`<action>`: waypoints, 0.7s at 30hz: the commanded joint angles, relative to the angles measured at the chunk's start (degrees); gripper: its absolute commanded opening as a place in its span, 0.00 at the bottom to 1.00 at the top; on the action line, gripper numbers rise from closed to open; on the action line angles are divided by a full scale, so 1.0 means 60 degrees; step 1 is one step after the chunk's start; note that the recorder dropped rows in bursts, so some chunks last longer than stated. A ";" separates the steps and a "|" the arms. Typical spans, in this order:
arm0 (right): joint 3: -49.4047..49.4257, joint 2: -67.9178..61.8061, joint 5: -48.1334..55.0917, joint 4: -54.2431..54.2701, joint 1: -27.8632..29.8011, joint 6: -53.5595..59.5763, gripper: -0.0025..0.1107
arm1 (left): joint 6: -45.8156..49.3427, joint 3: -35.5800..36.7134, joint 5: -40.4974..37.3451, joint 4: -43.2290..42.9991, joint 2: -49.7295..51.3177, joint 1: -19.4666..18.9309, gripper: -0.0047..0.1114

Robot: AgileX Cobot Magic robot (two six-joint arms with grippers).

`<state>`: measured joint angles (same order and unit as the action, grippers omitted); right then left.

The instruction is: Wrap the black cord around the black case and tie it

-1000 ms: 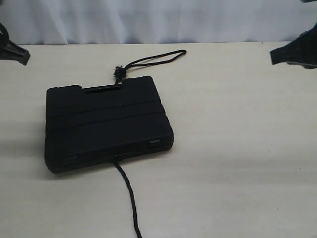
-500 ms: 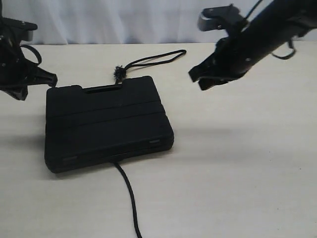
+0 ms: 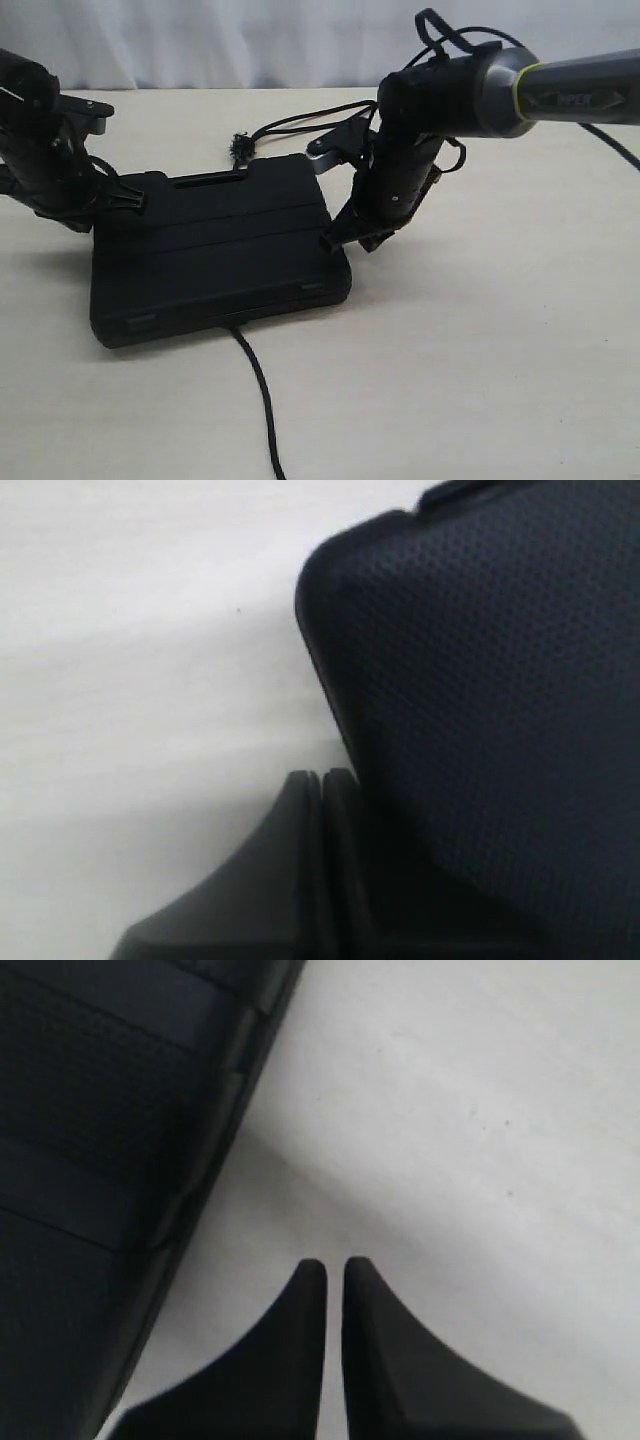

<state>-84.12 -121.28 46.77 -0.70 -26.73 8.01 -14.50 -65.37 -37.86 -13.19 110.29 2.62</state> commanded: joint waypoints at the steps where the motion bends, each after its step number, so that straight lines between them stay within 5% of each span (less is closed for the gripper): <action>1: -0.0061 -0.0089 0.0157 0.1254 -0.0004 0.1185 0.07 | -0.0019 0.0033 0.1015 0.0078 0.0061 0.0022 0.04; 5: -0.0025 -0.0089 0.1024 0.2748 -0.0050 0.2797 0.07 | 0.0526 0.0033 0.1692 0.0078 0.0209 0.0022 0.04; 16: -0.0025 -0.0089 0.1514 0.2245 -0.2608 0.2957 0.07 | 0.1950 -0.0012 0.3875 0.0055 0.0502 0.1354 0.04; 21: -0.0025 0.0108 0.1548 0.2173 -0.3125 0.2690 0.07 | 0.1950 -0.0445 0.3714 0.0035 0.0502 0.1415 0.04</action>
<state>-83.91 -122.06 58.81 12.41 -45.01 25.01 -2.81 -67.03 -13.63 -14.27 112.94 10.95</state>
